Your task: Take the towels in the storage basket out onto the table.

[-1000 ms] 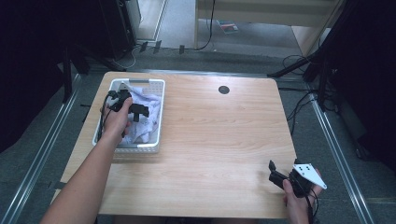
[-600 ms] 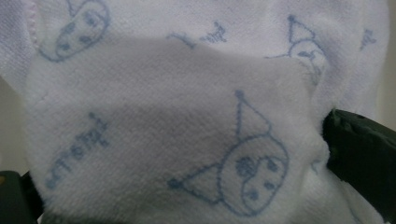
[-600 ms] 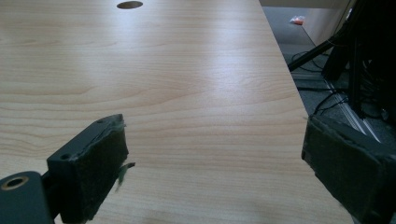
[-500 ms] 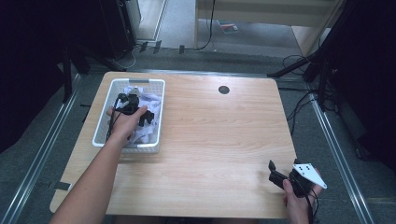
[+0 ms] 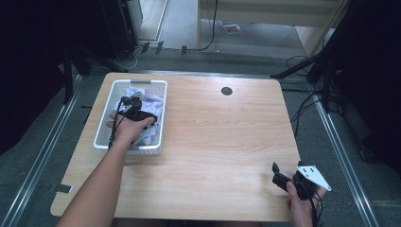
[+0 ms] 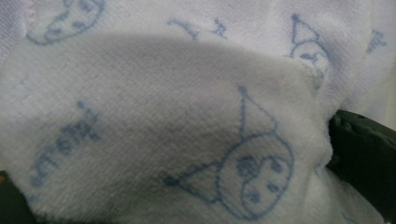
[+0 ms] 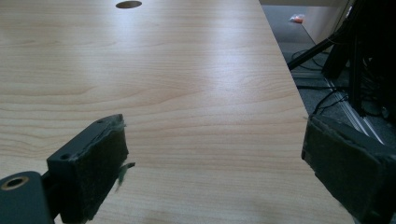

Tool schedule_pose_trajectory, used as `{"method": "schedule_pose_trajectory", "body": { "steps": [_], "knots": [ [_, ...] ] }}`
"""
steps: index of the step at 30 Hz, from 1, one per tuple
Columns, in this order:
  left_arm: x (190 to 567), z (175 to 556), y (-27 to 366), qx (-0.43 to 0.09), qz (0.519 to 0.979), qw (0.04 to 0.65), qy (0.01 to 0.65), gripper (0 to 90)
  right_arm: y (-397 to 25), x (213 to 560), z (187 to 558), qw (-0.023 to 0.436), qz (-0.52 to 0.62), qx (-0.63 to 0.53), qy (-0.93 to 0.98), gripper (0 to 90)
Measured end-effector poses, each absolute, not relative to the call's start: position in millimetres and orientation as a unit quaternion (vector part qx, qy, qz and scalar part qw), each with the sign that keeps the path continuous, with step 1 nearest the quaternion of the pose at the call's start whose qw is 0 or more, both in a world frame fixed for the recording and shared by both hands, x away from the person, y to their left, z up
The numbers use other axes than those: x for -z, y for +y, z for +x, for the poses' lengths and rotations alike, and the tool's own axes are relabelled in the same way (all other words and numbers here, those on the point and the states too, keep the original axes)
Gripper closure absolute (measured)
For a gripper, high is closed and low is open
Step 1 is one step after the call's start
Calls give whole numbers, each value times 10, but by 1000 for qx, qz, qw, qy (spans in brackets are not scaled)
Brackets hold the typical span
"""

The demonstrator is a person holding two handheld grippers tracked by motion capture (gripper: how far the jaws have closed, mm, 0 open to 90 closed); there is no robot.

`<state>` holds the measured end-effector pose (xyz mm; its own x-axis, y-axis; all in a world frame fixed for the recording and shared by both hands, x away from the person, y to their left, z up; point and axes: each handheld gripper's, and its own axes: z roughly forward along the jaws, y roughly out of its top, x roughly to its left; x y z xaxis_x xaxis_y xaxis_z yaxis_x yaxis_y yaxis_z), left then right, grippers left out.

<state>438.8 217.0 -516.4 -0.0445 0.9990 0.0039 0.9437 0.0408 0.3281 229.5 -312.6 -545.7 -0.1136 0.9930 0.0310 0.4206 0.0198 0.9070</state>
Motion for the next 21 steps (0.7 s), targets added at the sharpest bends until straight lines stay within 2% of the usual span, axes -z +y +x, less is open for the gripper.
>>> {"method": "schedule_pose_trajectory", "body": {
  "steps": [3,8,10,14,21],
  "knots": [
    [5156,4384,2172,-117,683,113,713,11,-3130,5457,2296,349,567,-410,623,69],
    [5105,4381,2201,-108,689,107,709,122,-3132,5457,2296,347,569,-410,622,69],
    [5084,4372,2234,-108,691,106,707,177,-3132,5457,2297,346,570,-411,622,69],
    [5049,4357,2279,-114,679,108,717,359,-3133,5458,2298,346,570,-411,622,71],
    [5014,4346,2342,-111,680,108,716,553,-3142,5457,2303,342,571,-411,623,71]
  ]
}}
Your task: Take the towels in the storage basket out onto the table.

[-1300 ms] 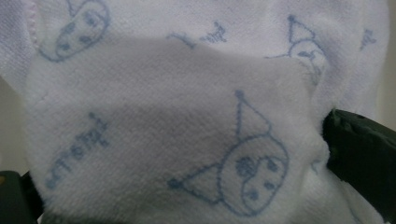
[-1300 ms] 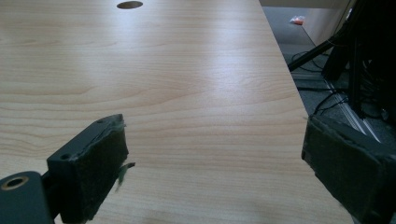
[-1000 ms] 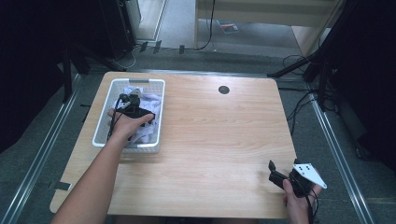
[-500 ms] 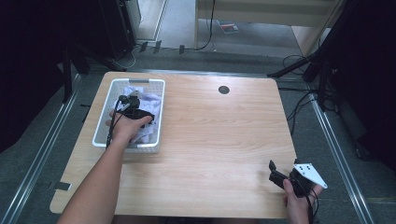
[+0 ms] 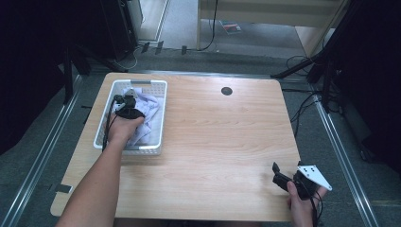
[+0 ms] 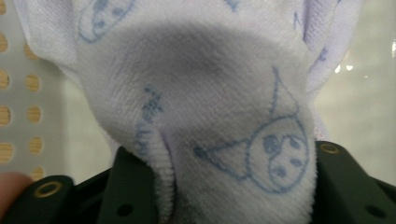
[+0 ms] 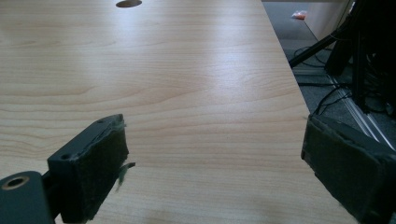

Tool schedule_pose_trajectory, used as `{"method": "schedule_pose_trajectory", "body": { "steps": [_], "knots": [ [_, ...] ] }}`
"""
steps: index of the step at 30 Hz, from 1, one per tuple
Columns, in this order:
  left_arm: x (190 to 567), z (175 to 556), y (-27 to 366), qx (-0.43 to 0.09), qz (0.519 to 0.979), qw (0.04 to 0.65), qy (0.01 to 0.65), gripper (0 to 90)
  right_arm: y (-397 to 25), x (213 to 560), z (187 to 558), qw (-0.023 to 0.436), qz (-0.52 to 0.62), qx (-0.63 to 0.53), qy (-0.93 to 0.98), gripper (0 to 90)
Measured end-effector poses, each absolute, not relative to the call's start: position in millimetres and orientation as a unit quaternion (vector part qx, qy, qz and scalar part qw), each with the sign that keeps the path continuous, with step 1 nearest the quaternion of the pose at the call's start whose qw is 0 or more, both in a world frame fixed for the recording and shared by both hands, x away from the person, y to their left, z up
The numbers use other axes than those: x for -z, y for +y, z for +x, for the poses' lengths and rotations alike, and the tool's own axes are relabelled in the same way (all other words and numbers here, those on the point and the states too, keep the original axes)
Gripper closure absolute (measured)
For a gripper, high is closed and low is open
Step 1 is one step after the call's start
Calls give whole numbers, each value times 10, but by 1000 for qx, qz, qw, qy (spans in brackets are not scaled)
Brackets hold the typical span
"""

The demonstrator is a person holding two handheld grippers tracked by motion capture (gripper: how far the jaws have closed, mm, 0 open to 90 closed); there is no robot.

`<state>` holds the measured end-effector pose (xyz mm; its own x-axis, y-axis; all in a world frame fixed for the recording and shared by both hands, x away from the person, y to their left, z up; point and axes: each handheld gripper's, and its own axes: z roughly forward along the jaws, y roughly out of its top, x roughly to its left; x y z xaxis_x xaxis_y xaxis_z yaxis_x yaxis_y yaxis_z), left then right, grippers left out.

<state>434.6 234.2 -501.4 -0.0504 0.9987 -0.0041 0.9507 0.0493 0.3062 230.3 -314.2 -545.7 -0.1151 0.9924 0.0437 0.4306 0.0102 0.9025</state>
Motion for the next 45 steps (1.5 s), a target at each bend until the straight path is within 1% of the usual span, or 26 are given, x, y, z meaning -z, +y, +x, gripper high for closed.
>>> {"method": "schedule_pose_trajectory", "body": {
  "steps": [4,8,11,18,27,39,45],
  "knots": [
    [5000,4369,2352,-107,680,104,717,605,-3139,5457,2303,342,571,-411,623,72],
    [4950,4422,2320,-93,703,78,701,625,-3148,5457,2300,341,572,-413,621,72],
    [4863,4447,2379,-71,699,86,706,625,-3157,5458,2299,338,575,-416,618,72],
    [4532,4453,2382,-60,691,112,711,622,-3161,5458,2296,338,576,-417,617,72],
    [4145,4413,2308,-62,695,126,705,619,-3170,5457,2295,335,578,-418,616,72],
    [3489,4304,2277,-94,693,144,700,616,-3184,5458,2294,331,580,-423,612,72],
    [3262,4240,2261,-105,692,157,697,614,-3199,5457,2292,326,581,-428,611,72]
  ]
}}
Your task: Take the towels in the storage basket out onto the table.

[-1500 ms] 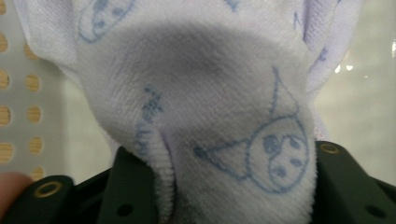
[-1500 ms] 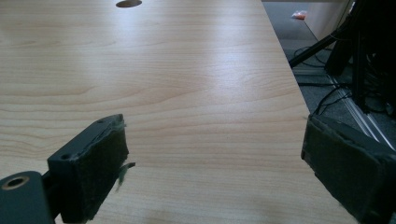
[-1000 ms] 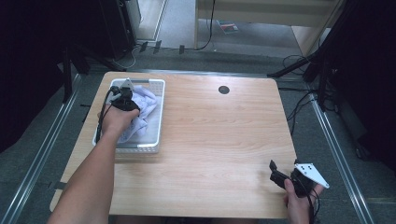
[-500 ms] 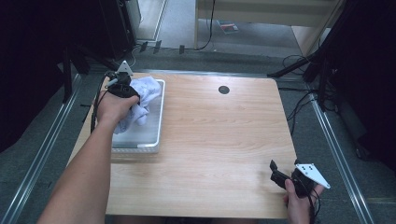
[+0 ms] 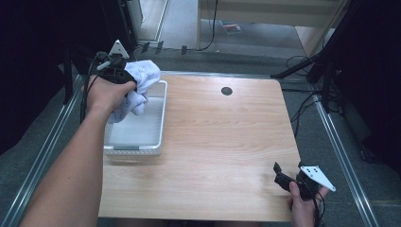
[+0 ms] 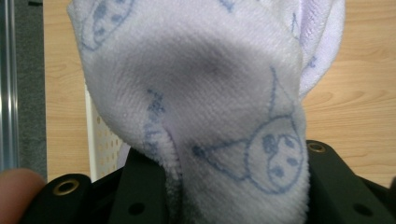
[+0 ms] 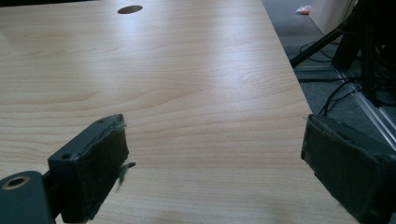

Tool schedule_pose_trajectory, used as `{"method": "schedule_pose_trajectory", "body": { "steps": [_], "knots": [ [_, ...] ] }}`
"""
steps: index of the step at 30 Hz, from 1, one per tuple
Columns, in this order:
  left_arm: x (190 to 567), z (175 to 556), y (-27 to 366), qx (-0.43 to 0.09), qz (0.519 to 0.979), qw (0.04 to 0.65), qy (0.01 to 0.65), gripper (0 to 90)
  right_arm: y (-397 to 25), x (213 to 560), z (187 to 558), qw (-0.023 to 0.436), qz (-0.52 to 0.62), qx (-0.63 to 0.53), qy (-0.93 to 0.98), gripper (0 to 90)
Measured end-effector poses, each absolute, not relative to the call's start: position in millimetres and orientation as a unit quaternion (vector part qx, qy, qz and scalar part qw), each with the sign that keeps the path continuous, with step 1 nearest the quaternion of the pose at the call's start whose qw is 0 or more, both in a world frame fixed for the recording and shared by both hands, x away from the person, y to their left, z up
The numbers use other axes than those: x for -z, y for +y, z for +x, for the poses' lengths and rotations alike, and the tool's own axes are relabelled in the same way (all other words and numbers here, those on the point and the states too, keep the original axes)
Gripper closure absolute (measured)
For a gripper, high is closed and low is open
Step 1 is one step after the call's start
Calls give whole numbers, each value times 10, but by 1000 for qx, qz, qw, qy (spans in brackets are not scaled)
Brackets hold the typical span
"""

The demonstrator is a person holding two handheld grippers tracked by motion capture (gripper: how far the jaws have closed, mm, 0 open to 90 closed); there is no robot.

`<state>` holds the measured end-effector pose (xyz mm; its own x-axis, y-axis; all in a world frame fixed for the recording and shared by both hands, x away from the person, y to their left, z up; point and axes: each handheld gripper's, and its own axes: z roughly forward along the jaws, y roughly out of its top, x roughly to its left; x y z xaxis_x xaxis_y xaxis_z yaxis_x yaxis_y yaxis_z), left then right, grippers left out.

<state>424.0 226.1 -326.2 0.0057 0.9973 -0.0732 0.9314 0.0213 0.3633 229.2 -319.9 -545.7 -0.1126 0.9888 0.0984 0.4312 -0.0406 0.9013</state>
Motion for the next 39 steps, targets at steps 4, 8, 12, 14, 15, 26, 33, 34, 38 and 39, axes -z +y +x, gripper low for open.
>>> {"method": "schedule_pose_trajectory", "body": {
  "steps": [4,8,12,14,15,26,33,34,38,39],
  "knots": [
    [3165,4219,2212,-108,693,157,696,614,-3221,5459,2296,316,587,-436,605,72],
    [3076,4217,2144,-113,698,158,689,613,-3228,5459,2296,314,587,-439,604,72],
    [3043,4235,2048,-114,702,161,684,612,-3220,5460,2298,315,583,-438,607,73],
    [3046,4247,1982,-113,703,165,683,611,-3215,5458,2297,316,583,-436,609,73],
    [3053,4253,1943,-114,705,163,680,611,-3214,5458,2297,317,582,-435,609,74],
    [3129,4320,1395,-107,723,178,659,607,-3187,5458,2304,320,578,-431,615,85],
    [3207,4361,1035,-96,735,185,645,604,-3177,5458,2305,320,575,-431,617,86],
    [3224,4369,978,-92,737,190,642,603,-3177,5457,2306,322,574,-430,618,86],
    [3296,4391,811,-93,743,185,636,601,-3163,5458,2314,322,573,-432,617,86],
    [3316,4397,769,-90,746,183,634,600,-3159,5457,2314,323,573,-431,618,87]
  ]
}}
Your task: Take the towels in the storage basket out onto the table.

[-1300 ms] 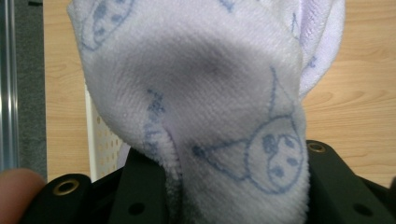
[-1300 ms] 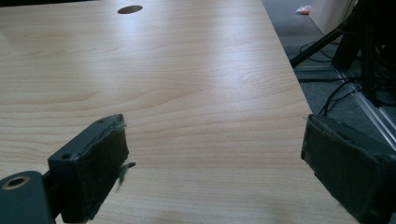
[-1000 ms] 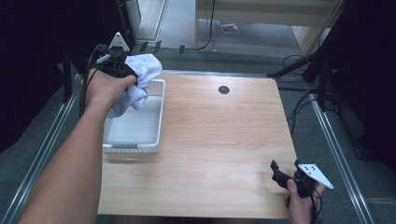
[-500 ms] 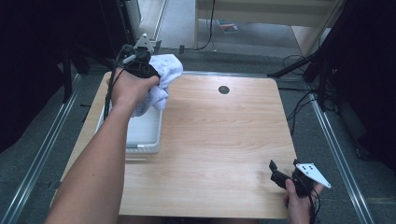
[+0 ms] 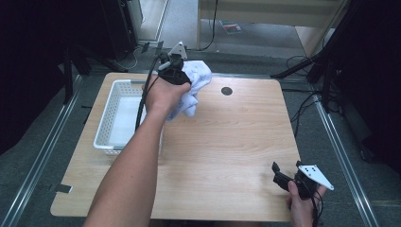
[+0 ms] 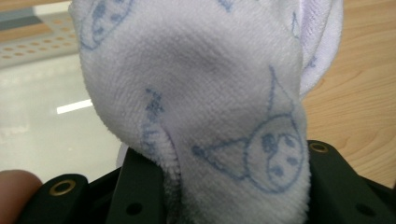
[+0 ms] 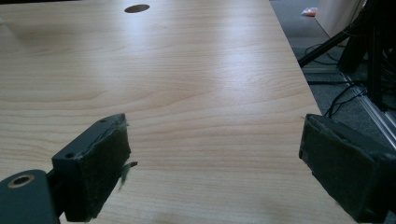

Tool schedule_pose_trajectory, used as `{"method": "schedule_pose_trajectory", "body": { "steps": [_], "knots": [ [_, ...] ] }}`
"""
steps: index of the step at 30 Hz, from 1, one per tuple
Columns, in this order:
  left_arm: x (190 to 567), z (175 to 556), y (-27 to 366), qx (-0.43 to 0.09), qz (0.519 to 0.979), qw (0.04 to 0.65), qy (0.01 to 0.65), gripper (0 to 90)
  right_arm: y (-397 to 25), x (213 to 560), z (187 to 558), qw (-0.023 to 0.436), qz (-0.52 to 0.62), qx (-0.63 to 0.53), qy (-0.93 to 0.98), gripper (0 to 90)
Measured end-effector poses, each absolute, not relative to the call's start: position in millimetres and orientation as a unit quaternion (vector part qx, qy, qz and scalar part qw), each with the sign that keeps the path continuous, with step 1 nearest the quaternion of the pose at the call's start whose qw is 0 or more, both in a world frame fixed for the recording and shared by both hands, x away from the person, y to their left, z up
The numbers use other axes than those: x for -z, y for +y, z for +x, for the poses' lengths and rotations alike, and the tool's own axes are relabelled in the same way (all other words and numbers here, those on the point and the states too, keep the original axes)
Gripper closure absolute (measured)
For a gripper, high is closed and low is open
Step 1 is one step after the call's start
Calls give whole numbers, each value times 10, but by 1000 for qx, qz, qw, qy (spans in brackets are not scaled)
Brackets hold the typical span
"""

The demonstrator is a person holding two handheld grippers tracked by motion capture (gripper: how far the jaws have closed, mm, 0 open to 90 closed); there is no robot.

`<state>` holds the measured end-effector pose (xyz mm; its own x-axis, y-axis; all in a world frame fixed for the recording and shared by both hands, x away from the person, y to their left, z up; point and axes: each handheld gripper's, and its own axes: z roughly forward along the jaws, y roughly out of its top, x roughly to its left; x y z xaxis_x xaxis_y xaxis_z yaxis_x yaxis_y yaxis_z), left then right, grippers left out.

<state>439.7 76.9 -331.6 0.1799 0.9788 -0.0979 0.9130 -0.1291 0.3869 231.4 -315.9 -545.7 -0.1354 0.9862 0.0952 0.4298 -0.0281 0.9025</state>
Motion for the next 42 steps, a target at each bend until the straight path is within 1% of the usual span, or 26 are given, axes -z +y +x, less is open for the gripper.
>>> {"method": "schedule_pose_trajectory", "body": {
  "steps": [5,13,26,35,40,42],
  "knots": [
    [3418,4424,567,-87,756,179,624,598,-3148,5457,2310,327,570,-429,620,96],
    [3595,4451,387,-73,761,180,619,594,-3148,5457,2311,326,569,-429,622,96],
    [4007,4473,239,-58,766,169,618,589,-3146,5457,2314,328,565,-430,623,97],
    [4330,4447,134,-31,763,170,623,577,-3143,5458,2317,330,563,-429,624,97],
    [4509,4431,145,-14,750,171,638,550,-3145,5457,2317,328,564,-429,625,97],
    [4544,4432,149,-7,752,170,637,534,-3143,5457,2318,327,564,-429,625,97]
  ]
}}
